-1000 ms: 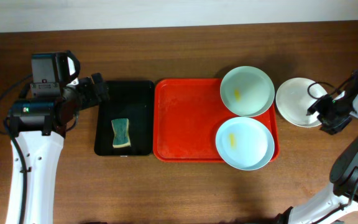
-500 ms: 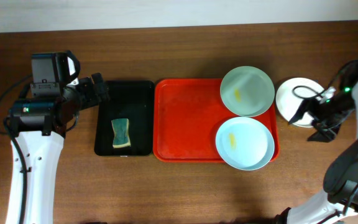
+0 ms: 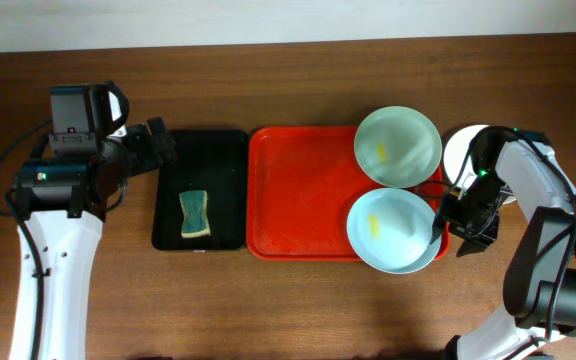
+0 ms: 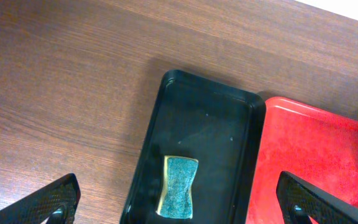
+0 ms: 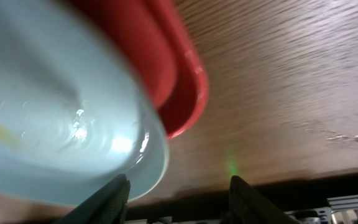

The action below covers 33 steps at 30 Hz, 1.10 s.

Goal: Clean dirty plates on tray and stack at the side
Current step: 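Release the white plate and move the right gripper to a blue plate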

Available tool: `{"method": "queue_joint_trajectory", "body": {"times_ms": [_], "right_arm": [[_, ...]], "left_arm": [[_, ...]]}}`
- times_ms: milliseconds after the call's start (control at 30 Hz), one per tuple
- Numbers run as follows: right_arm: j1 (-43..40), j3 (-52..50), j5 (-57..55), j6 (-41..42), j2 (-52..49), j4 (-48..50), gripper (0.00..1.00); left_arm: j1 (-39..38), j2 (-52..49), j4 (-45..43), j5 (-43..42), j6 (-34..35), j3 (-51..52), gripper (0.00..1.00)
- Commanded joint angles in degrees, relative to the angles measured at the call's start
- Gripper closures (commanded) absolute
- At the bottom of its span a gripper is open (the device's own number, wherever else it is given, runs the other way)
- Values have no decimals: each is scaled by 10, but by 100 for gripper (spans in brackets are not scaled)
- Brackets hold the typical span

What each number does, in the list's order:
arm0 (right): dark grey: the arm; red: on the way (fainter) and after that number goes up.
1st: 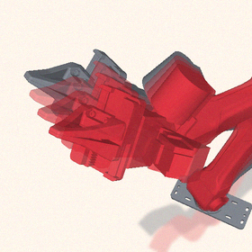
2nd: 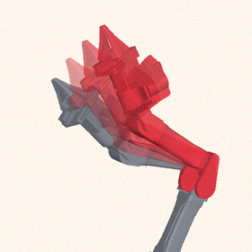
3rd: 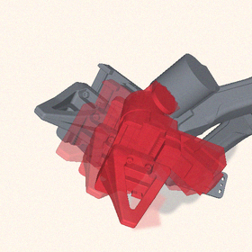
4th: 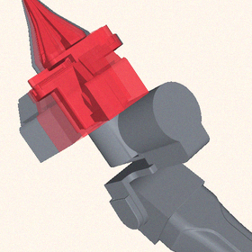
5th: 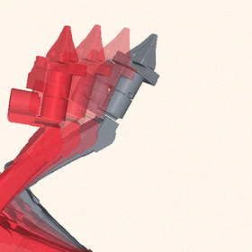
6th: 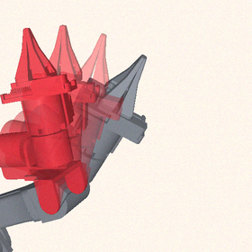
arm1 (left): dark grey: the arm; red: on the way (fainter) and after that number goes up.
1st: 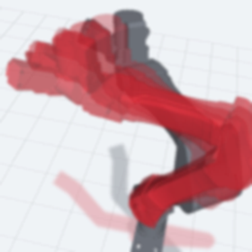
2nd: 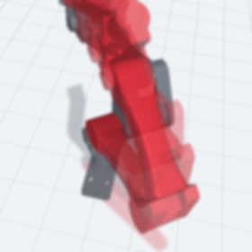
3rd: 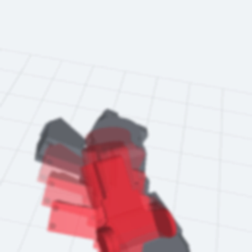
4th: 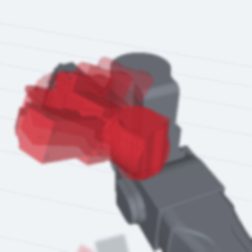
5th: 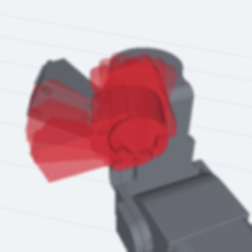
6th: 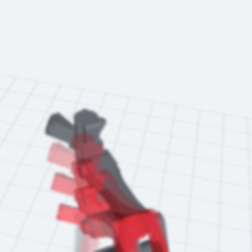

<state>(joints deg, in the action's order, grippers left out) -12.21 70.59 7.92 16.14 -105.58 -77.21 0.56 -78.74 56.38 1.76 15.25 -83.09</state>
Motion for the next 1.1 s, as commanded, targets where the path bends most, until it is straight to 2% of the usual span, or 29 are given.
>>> {"method": "queue_joint_trajectory", "body": {"times_ms": [0,100,200,267,433,500,567,933,1067], "right_arm": [[4,-6,-39,28,10,13,51],[15,-20,-37,28,10,33,57],[33,-31,-35,28,10,57,58],[55,-33,-35,28,10,66,62],[97,-33,-38,28,10,81,63],[104,-33,-41,28,10,83,76],[104,-33,-42,28,10,83,79],[103,-33,-58,28,10,92,79],[103,-46,-47,28,10,119,85]], "left_arm": [[2,0,-1,2,5,0,1],[2,0,-1,2,5,0,1],[2,0,-1,2,5,0,1],[2,0,-1,2,5,0,1],[2,0,-1,2,5,0,1],[2,0,-1,2,5,0,1],[2,0,-1,2,5,0,1],[2,0,-1,2,5,0,1],[2,0,-1,2,5,0,1]]}}
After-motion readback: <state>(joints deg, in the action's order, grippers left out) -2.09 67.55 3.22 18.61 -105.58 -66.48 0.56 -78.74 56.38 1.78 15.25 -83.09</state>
